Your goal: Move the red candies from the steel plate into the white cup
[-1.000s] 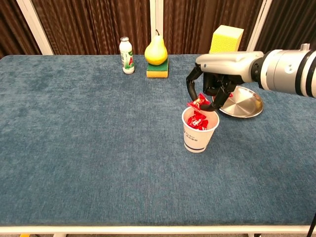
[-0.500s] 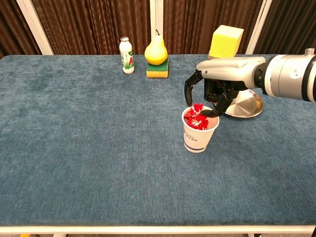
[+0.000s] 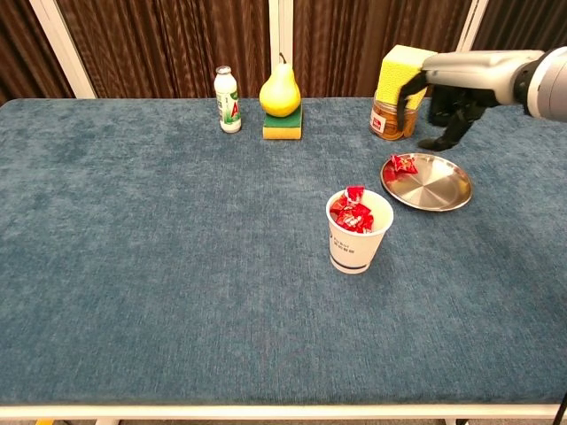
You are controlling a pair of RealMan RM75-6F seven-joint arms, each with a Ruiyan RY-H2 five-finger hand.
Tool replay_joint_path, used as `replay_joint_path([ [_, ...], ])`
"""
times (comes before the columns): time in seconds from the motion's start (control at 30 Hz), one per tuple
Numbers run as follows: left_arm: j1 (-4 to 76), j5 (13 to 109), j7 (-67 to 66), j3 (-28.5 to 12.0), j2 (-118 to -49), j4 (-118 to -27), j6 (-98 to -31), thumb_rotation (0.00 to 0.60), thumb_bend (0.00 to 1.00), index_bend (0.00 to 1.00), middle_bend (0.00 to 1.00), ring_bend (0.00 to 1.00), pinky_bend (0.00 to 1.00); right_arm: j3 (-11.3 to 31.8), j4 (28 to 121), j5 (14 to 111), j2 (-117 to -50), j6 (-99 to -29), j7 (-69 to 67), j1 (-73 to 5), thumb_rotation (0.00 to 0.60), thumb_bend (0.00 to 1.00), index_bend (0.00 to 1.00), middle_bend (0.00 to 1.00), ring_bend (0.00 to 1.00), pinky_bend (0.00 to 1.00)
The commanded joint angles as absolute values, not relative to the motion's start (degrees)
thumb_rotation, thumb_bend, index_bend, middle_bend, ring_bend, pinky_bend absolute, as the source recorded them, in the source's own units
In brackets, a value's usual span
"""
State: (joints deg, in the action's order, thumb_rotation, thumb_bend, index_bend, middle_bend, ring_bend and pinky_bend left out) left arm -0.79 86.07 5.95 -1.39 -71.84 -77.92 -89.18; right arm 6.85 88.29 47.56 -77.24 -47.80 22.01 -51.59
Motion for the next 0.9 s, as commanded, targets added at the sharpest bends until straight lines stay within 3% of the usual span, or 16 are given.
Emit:
replay_joint_path([
  [0.03,-0.8,86.0,5.8,-1.4,-71.8,-78.1,-89.2,0.600,0.10,0.23,0.16,0.18,0.16,6.2,80.1,40.4,-81.2,-46.4,26.5,-53.3,0.600,0.24,0.40,0.95,0.97,1.00],
  [0.23,-0.8,86.0,5.4,-1.4,-71.4,-78.7,-89.1,0.600,0.10,0.23,0.16,0.18,0.16,6.1,68.9,33.6,-88.0,-42.7,30.0,-55.9,0.600,0.17,0.41,0.95,0.97,1.00],
  [0.47,-0.9,85.6,5.3,-1.4,-71.2,-78.9,-88.9,0.600,0.10,0.23,0.16,0.18,0.16,6.2,58.8,30.2,-94.9,-39.5,32.7,-58.2,0.600,0.17,0.44,0.95,0.97,1.00],
  [0.9,-1.1,85.3,5.9,-1.3,-71.4,-78.3,-88.7,0.600,0.10,0.23,0.16,0.18,0.16,8.0,49.6,29.8,-100.5,-36.5,33.8,-59.9,0.600,0.17,0.46,0.95,0.97,1.00],
])
